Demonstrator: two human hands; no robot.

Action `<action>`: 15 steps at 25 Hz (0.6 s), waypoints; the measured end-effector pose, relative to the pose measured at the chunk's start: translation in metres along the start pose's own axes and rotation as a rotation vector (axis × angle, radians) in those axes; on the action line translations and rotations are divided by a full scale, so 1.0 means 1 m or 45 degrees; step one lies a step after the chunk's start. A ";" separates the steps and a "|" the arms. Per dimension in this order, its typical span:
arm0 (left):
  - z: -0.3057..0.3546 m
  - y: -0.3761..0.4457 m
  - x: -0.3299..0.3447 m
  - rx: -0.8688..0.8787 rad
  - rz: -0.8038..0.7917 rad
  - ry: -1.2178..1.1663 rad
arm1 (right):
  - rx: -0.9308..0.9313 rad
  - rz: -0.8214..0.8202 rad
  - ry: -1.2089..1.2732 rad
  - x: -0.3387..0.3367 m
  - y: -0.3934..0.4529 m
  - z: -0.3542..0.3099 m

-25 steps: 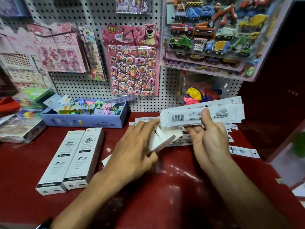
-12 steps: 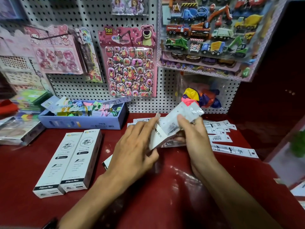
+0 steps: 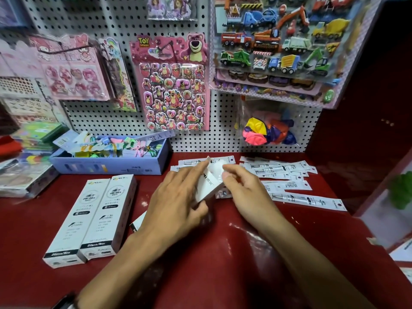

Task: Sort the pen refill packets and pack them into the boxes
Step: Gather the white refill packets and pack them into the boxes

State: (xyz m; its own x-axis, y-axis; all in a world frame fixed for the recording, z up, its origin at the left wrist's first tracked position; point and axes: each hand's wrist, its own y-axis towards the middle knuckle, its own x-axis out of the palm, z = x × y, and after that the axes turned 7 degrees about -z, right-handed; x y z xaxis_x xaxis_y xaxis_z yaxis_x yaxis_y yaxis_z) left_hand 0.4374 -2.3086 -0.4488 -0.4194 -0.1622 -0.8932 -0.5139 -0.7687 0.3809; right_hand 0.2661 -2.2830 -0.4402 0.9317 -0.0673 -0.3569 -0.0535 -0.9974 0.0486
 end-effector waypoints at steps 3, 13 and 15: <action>-0.009 0.009 0.000 -0.170 -0.034 -0.001 | -0.048 -0.045 -0.223 -0.013 -0.001 -0.001; -0.025 0.037 0.037 -0.123 -0.202 0.184 | 0.601 -0.249 -1.388 -0.122 0.023 0.088; -0.006 0.038 0.048 0.047 -0.379 0.095 | 0.387 -0.238 -1.343 -0.115 0.023 0.093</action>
State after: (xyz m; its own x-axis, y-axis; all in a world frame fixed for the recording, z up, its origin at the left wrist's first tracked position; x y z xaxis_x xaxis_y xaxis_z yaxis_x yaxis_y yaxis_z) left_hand 0.4024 -2.3496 -0.4784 -0.1912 0.0206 -0.9813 -0.6332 -0.7665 0.1073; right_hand 0.1240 -2.3007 -0.4852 0.1701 0.2403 -0.9557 -0.1646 -0.9492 -0.2680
